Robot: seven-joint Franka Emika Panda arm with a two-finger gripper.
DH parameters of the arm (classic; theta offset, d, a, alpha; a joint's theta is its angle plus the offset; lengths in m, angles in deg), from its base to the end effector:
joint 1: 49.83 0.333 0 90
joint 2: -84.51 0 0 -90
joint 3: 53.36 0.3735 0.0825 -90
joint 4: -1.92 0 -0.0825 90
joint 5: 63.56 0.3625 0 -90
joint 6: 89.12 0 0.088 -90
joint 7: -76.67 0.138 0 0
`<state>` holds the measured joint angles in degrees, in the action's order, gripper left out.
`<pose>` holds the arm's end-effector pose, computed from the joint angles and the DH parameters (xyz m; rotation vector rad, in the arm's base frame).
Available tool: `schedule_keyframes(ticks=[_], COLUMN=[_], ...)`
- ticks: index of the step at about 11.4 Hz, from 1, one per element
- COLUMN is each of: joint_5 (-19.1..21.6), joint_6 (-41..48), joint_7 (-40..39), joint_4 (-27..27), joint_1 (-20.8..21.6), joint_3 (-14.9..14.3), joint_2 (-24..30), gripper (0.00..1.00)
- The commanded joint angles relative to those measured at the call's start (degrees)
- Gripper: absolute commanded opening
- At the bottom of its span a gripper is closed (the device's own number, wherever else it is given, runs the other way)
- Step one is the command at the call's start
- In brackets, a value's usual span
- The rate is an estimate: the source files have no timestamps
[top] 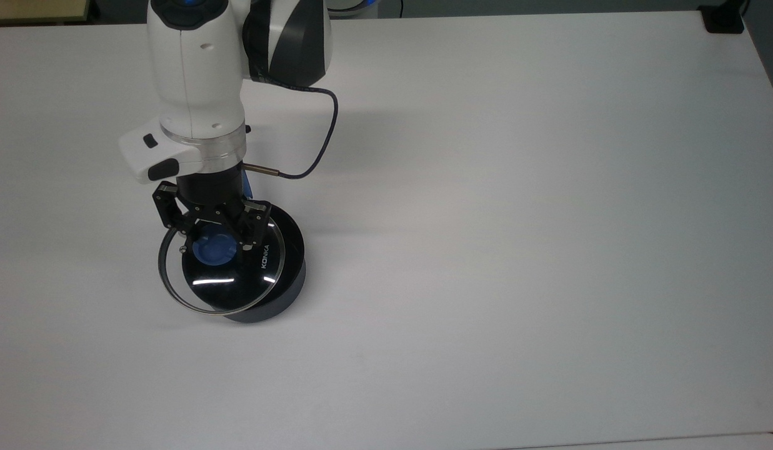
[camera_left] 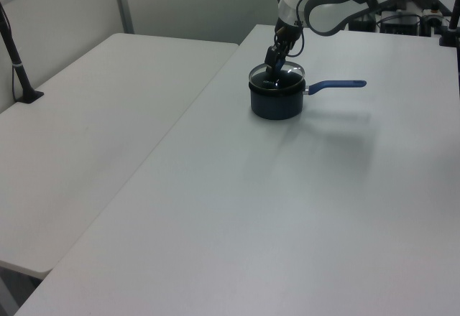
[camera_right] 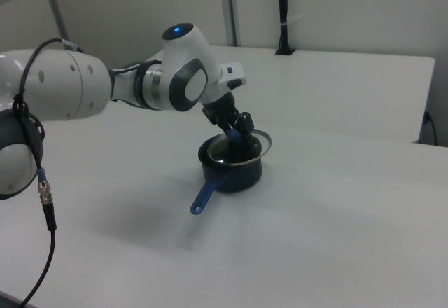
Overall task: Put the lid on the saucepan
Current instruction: 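Lower the lid onto the saucepan and open the gripper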
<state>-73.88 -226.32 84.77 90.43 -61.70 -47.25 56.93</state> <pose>0.7337 -0.0938 0.4452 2.9888 -0.2305 0.5666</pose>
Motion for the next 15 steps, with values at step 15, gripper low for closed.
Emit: schedule_keyframes(ticks=[15], joint_5=[2.7], joint_6=[-1.8], joint_7=[-1.4], joint_4=[6.1], joint_1=[-0.9], joint_3=[2.7], joint_2=[3.8], gripper=[0.46])
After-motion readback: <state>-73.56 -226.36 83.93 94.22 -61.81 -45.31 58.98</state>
